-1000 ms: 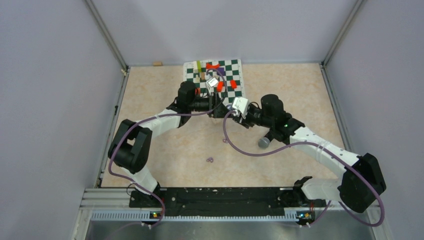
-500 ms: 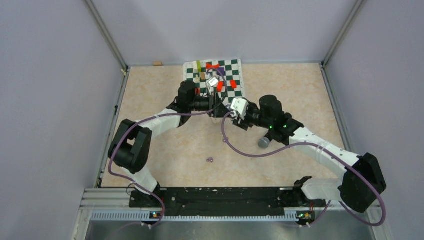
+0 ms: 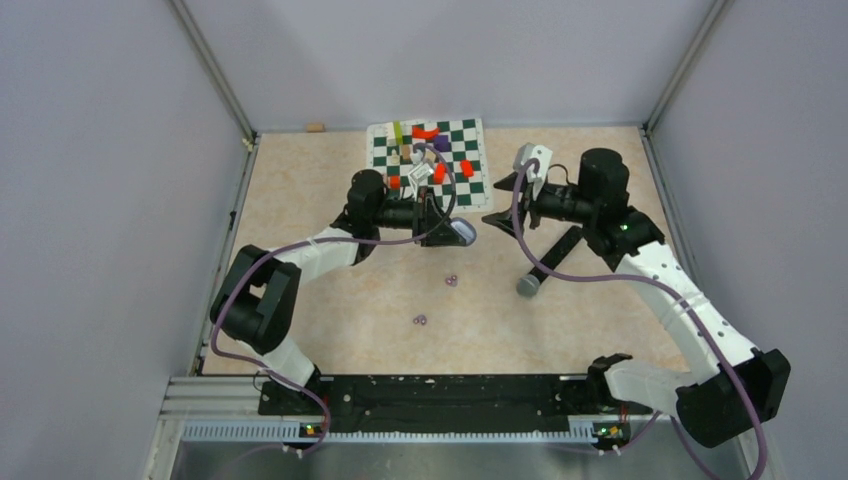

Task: Insert the wireless bluetooth earbuds into the charging case
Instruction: Pass from the right arm to the left, then pass from the left arm to the right

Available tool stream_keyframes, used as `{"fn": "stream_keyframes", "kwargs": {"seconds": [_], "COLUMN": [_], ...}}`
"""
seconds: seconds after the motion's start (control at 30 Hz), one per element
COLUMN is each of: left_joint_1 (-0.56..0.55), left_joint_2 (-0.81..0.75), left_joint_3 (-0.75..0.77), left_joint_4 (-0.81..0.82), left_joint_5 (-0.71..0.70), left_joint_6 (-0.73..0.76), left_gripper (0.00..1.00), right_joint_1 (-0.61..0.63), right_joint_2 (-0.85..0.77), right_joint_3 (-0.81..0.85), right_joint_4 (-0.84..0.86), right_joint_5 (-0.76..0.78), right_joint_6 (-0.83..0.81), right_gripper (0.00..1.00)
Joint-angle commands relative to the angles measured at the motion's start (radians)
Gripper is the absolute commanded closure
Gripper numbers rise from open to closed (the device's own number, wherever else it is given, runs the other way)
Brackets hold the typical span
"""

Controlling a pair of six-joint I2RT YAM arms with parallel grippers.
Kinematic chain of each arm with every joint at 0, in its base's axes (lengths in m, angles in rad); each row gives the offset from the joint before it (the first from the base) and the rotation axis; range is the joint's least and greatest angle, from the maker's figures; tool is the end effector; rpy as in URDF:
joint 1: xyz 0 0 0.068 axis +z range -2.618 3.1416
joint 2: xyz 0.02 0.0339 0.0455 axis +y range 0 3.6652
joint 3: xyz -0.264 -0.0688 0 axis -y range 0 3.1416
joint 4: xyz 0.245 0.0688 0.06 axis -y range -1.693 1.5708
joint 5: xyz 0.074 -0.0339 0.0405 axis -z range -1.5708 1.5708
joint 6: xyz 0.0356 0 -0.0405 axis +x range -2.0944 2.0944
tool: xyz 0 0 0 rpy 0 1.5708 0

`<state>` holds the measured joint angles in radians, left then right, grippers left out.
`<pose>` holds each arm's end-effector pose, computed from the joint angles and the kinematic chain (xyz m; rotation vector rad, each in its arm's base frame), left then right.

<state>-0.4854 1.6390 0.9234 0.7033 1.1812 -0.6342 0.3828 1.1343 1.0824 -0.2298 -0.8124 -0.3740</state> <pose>0.2940 -0.1923 0.2604 0.9266 1.6545 -1.7275 0.2230 0.1176 0.3726 -1.1641 1.4073 0.7532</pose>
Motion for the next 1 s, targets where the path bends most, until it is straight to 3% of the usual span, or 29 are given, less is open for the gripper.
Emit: {"fn": "stream_keyframes", "kwargs": {"seconds": [0.0, 0.13, 0.33, 0.63, 0.97], "left_joint_1": [-0.021, -0.035, -0.04, -0.068, -0.086], "left_joint_2": [-0.089, -0.123, -0.116, -0.103, -0.089], "left_joint_3": [-0.054, -0.11, -0.182, -0.183, -0.179], "left_joint_4": [0.134, 0.193, 0.419, 0.383, 0.369], "left_joint_5": [0.059, 0.064, 0.047, 0.033, 0.057], "left_joint_6": [0.159, 0.241, 0.205, 0.212, 0.228], "left_gripper": [1.0, 0.99, 0.97, 0.97, 0.97], "right_joint_1": [-0.002, -0.001, 0.007, 0.131, 0.13], "right_joint_2": [0.012, 0.012, 0.026, 0.062, 0.068], "right_joint_3": [-0.034, -0.103, -0.153, -0.164, -0.155], "right_joint_4": [0.015, 0.067, 0.101, 0.111, 0.096], "right_joint_5": [-0.218, -0.267, -0.288, -0.196, -0.21], "right_joint_6": [0.101, 0.116, 0.11, 0.048, 0.057], "right_gripper": [0.33, 0.36, 0.41, 0.44, 0.69]}}
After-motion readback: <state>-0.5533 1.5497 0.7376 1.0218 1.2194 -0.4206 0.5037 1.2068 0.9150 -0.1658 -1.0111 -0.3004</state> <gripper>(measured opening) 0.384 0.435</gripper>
